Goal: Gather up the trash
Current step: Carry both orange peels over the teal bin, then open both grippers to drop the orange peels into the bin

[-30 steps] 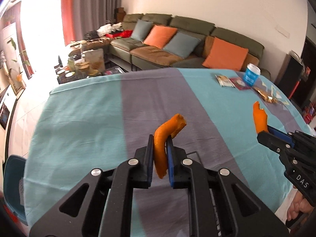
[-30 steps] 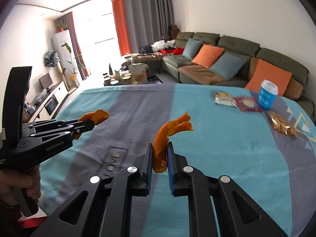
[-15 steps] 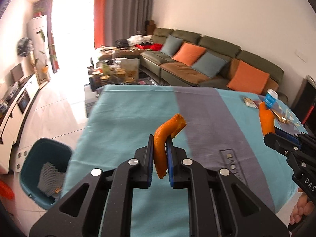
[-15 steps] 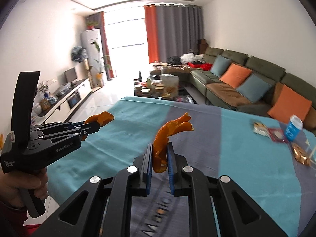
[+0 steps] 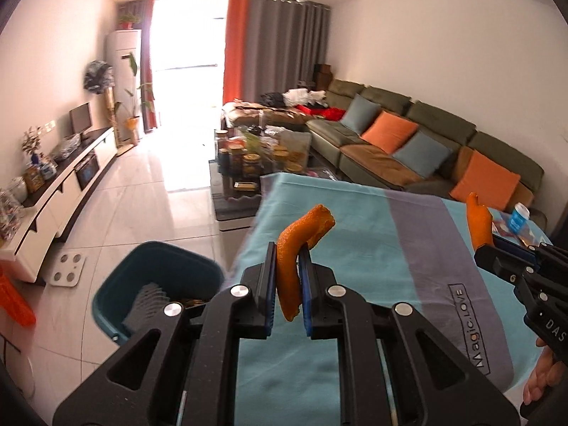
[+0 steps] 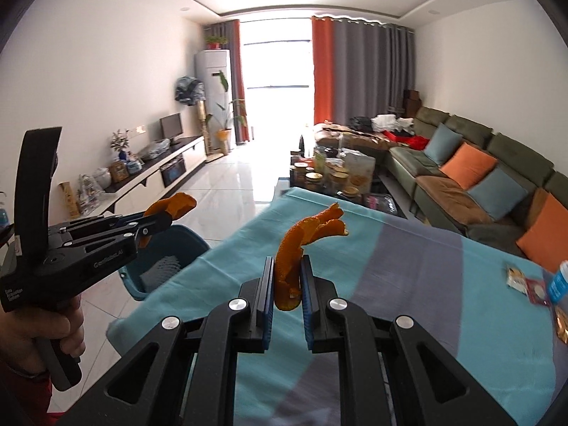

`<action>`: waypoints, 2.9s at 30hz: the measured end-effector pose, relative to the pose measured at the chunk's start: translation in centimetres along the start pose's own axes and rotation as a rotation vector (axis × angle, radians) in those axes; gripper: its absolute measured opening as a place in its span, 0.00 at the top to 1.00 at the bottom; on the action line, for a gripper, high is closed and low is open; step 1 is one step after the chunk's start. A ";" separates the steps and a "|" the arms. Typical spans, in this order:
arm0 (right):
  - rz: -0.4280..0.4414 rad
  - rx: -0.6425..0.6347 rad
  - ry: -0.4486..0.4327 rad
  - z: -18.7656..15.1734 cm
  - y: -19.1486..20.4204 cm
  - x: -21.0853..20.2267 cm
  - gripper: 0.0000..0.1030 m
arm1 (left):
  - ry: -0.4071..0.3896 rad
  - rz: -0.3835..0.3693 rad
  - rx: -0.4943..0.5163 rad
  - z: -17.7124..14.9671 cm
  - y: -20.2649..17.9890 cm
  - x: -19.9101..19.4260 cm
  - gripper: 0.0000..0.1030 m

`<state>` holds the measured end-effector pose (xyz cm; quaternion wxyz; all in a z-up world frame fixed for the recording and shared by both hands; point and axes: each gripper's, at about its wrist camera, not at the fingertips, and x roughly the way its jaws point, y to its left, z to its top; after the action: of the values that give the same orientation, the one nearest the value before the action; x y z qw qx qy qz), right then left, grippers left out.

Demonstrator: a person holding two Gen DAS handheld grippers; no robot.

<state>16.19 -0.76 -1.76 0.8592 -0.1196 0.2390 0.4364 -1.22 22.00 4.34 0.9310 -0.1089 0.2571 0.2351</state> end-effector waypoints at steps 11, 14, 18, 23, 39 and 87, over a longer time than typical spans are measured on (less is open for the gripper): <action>0.111 -0.077 -0.024 3.2 3.9 2.4 0.88 | -0.042 0.103 -0.091 -1.0 6.8 -5.2 0.88; 0.145 -0.102 -0.019 4.2 5.3 3.7 0.88 | -0.043 0.126 -0.116 -1.5 8.5 -6.1 0.88; 0.190 -0.124 0.003 5.2 7.1 5.8 0.88 | -0.033 0.150 -0.150 -2.2 11.1 -6.7 0.88; 0.244 -0.144 0.041 5.7 9.5 8.2 0.88 | -0.001 0.173 -0.188 -3.1 13.9 -6.1 0.88; 0.390 -0.224 0.289 5.1 16.1 18.9 0.88 | 0.187 0.199 -0.309 -5.2 19.6 6.0 0.88; 0.467 -0.288 0.565 3.0 19.9 28.5 0.74 | 0.344 0.225 -0.334 -9.3 21.0 18.9 0.76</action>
<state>15.41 31.97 -13.79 0.6115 -0.2966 0.4234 0.5991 -1.26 44.42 -15.20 0.8108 -0.2701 0.3796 0.3543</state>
